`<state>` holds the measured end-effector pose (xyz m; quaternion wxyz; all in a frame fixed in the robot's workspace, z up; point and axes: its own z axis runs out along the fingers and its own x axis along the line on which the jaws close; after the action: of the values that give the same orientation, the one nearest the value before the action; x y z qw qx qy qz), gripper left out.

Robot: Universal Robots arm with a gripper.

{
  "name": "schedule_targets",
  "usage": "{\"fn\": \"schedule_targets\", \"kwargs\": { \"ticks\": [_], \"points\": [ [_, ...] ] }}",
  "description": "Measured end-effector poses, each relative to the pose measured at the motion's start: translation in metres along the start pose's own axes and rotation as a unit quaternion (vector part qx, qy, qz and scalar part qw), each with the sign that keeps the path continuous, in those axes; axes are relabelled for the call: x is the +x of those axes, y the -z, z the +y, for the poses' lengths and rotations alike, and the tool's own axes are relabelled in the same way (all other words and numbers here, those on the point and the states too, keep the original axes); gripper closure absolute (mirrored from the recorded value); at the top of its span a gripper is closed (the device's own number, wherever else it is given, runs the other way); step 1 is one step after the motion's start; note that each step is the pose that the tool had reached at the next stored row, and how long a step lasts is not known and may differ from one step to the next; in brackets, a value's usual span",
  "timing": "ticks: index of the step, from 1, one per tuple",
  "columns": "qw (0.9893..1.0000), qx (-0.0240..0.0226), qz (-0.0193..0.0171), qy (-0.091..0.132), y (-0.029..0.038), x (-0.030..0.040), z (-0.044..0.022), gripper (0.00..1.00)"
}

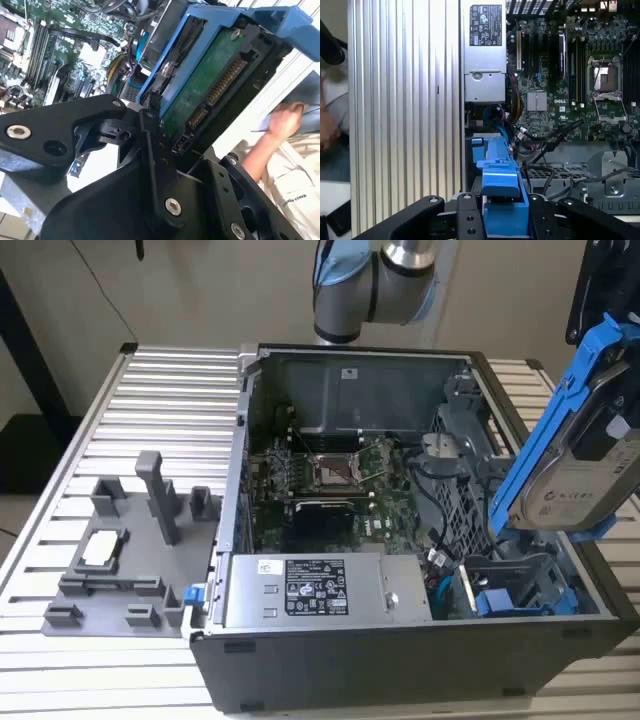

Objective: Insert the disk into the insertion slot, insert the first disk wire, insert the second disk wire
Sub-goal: 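Insert the disk into the insertion slot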

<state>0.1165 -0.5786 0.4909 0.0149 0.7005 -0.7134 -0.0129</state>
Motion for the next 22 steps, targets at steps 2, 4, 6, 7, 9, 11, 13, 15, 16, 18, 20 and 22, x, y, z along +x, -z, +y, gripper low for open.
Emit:
{"fn": "schedule_targets", "kwargs": {
  "ticks": [2,4,6,7,9,11,13,15,16,18,20,22],
  "points": [
    [1.0,0.0,0.0,0.0,0.0,0.0,0.0,0.67],
    [1.0,0.0,0.0,0.0,0.0,0.0,0.0,0.67],
    [1.0,0.0,0.0,0.0,0.0,0.0,0.0,0.67],
    [1.0,0.0,0.0,0.0,0.0,0.0,0.0,0.67],
    [1.0,0.0,0.0,0.0,0.0,0.0,0.0,0.67],
    [1.0,0.0,0.0,0.0,0.0,0.0,0.0,0.67],
    [1.0,0.0,0.0,0.0,-0.001,0.0,-0.0001,0.67],
    [1.0,0.0,-0.0001,0.0,-0.003,0.0,-0.0001,0.67],
    [1.0,0.0001,0.0,0.0,-0.0039,0.0,-0.0002,0.67],
    [1.0,0.0006,0.0,0.001,-0.0056,0.0,-0.0003,0.67],
    [1.0,0.0008,0.0002,0.004,-0.0078,0.0,-0.0003,0.67],
    [1.0,0.0009,0.0003,0.009,-0.011,0.0,-0.0005,0.67]
  ]
}}
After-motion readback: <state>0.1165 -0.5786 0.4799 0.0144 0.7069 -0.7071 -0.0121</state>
